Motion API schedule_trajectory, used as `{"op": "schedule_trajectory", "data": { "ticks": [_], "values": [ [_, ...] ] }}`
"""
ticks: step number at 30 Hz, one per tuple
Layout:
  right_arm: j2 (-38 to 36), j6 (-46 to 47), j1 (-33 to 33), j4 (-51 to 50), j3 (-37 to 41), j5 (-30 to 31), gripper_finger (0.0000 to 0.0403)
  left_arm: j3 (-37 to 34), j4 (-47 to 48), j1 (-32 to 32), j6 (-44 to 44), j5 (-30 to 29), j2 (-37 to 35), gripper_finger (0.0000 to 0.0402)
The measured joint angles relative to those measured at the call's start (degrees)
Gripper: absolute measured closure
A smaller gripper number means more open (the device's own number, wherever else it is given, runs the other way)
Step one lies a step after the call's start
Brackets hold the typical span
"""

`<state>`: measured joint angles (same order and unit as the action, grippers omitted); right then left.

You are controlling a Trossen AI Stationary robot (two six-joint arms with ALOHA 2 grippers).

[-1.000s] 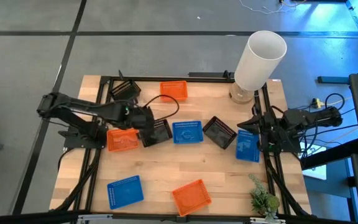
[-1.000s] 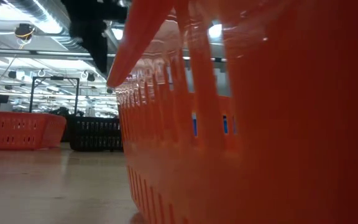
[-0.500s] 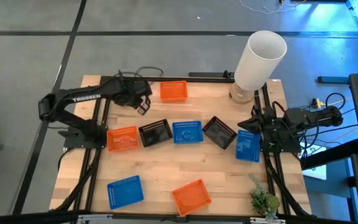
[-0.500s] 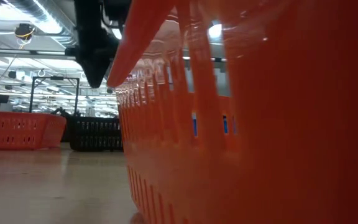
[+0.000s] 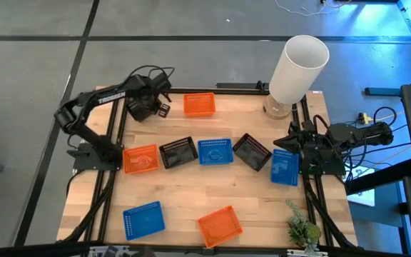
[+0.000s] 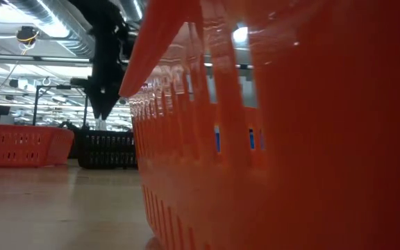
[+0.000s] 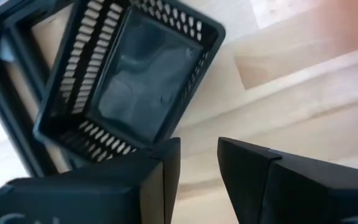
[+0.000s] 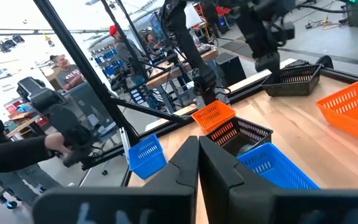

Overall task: Stack baskets by color
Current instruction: Stack the top black bin on top of the bottom left black bin

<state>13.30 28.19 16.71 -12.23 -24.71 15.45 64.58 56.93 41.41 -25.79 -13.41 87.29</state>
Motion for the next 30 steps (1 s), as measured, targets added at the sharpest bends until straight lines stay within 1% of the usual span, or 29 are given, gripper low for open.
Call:
{"op": "schedule_trajectory", "data": {
  "ticks": [6,9,11,14,19,23,30],
  "values": [
    [0.0,-0.1,0.0,0.0,0.0,0.0,0.0391,0.0,-4.6,1.0,3.8,1.2,5.3,0.0303],
    [0.0,-0.1,0.0,0.0,0.0,0.0,0.0391,0.0,-5.4,1.1,3.9,0.8,7.4,0.0303],
    [0.0,-0.1,0.0,0.0,0.0,0.0,0.0391,0.0,-5.8,1.1,3.9,-0.4,8.4,0.0303],
    [0.0,-0.1,0.0,0.0,0.0,0.0,0.0391,0.0,-6.1,1.1,4.0,-3.2,9.0,0.0303],
    [0.0,-0.1,0.0,0.4,0.0,0.1,0.0391,0.0,-6.1,1.1,5.5,-6.0,9.1,0.0303],
    [0.0,-0.1,0.0,0.4,0.0,0.1,0.0391,0.0,-6.1,1.5,6.9,-4.7,9.2,0.0303],
    [0.0,-0.1,0.0,0.4,0.0,0.1,0.0391,0.0,-7.5,2.3,7.0,-5.1,10.2,0.0303]
  ]
}}
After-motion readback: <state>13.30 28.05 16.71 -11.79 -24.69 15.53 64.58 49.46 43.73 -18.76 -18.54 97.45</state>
